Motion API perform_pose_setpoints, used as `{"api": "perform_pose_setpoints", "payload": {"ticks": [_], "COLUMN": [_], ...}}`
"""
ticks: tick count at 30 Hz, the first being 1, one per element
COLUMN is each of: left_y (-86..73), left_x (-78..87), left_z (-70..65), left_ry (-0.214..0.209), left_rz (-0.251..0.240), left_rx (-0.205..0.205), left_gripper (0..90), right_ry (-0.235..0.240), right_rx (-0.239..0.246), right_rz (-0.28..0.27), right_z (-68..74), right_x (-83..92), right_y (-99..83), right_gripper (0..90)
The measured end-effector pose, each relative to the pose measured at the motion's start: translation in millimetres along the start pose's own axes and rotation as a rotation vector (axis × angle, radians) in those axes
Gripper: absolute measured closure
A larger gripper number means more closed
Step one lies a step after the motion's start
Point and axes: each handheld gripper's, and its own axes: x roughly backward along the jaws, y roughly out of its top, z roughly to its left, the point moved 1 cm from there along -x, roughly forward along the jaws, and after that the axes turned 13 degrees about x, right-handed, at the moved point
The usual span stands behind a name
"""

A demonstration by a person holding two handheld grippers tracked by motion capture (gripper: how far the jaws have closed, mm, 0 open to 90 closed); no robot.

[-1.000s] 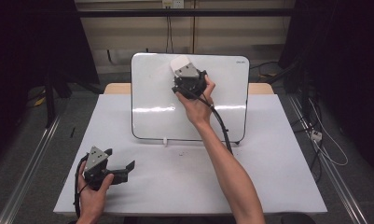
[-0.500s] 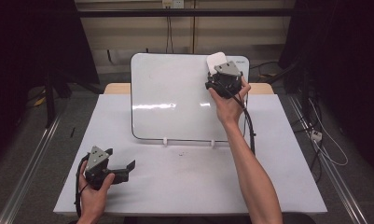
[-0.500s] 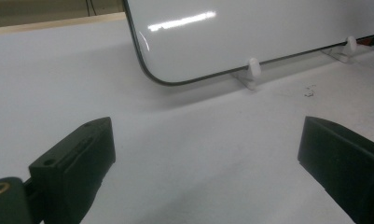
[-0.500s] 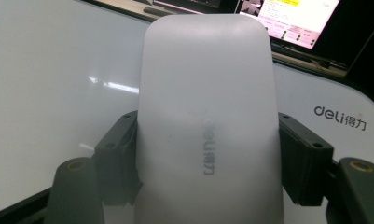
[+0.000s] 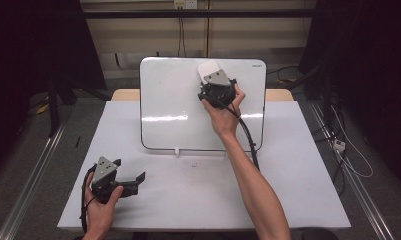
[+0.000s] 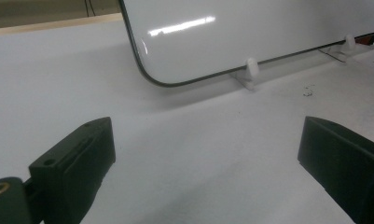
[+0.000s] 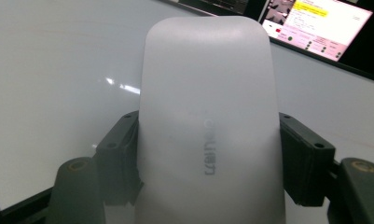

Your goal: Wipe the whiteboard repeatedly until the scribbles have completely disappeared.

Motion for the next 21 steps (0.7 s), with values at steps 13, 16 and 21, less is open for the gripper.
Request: {"api": "perform_pose_setpoints", "payload": {"ticks": [13,16,21], "left_y": [0.9,0.8,0.8], "left_x": [1.5,1.1,0.8], "left_z": [0.3,0.3,0.4], "left_ry": [-0.004,-0.007,-0.006], "left_rz": [-0.01,-0.006,-0.005], "left_rx": [-0.001,-0.003,-0.003], "left_gripper": [3.9,3.9,3.9], "right_ry": [0.111,0.119,0.138], "right_rx": [0.151,0.162,0.187], "right_rz": [-0.029,-0.029,-0.042], "right_z": [91.1,103.1,118.9], "right_x": [-7.2,-8.3,-8.1], "right_y": [27.3,32.5,35.3], "right_gripper": [31.3,31.3,31.3]}}
